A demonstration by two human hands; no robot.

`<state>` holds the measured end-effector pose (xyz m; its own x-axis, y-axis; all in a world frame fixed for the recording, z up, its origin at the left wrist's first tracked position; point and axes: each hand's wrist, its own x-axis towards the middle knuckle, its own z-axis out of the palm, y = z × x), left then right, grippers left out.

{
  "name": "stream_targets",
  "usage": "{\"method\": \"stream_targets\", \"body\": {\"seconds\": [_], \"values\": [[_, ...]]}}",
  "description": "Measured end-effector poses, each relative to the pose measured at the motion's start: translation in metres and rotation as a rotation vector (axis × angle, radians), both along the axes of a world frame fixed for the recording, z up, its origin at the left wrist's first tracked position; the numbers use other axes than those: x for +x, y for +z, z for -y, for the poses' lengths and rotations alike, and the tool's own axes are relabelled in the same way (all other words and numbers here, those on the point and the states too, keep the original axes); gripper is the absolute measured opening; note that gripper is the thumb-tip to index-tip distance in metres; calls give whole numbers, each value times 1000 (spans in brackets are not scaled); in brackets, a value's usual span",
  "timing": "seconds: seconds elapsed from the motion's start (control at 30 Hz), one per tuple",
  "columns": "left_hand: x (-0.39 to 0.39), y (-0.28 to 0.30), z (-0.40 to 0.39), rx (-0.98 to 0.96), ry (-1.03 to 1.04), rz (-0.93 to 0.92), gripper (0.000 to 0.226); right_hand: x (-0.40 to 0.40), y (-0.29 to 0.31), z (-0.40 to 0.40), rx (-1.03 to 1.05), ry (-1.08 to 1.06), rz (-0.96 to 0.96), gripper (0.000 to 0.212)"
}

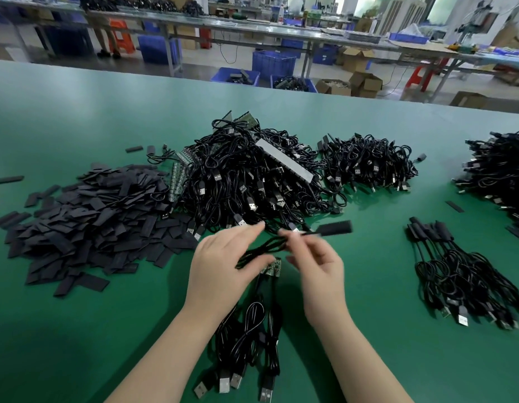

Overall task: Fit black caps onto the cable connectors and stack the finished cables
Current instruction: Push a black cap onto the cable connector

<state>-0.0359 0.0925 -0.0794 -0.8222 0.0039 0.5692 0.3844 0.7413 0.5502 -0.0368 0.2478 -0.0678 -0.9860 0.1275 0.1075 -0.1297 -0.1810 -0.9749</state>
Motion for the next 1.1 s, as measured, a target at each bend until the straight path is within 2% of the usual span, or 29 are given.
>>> {"method": "stream_targets", "body": {"seconds": [0.1,0.13,0.2,0.27,0.33,0.4,0.5,0.57,0.63,0.73,0.8,0.83,0.9,0.97,1.03,1.1], "values": [[3,2,2,109,-12,75,61,-14,21,-33,-353,-76,45,13],[4,2,2,117,-38,104,62,-20,28,-49,-388,-122,53,13],[3,0,2,75,-100,163,57,-29,37,-81,-293,-242,119,16],[2,-2,-1,4,-152,220,40,-36,38,-109,5,-341,245,16],[1,-5,-5,-38,-193,286,27,-40,31,-132,529,-385,344,16],[1,-8,-6,-58,-212,358,28,-40,21,-146,1025,-390,346,24],[0,-11,-2,-122,-174,386,30,-36,4,-151,1520,-334,354,35],[-1,-13,1,-137,-133,396,31,-31,-4,-151,1864,-271,394,35],[-2,-15,1,-151,-94,397,32,-27,-4,-155,2011,-244,459,38],[-2,-16,-1,-155,-22,396,34,-28,1,-163,2058,-325,586,37],[-2,-17,-1,-151,36,407,41,-28,8,-159,2031,-374,568,37],[-2,-17,-1,-150,59,417,45,-28,12,-153,1948,-402,470,36],[-3,-18,0,-152,78,436,50,-23,16,-129,1698,-414,152,29],[-3,-17,-1,-153,79,440,49,-15,21,-90,1445,-228,-16,23],[-4,-16,0,-135,74,440,47,-10,16,-49,1287,59,52,28],[-4,-17,2,-95,60,440,47,-14,4,-16,1286,238,144,37]]}}
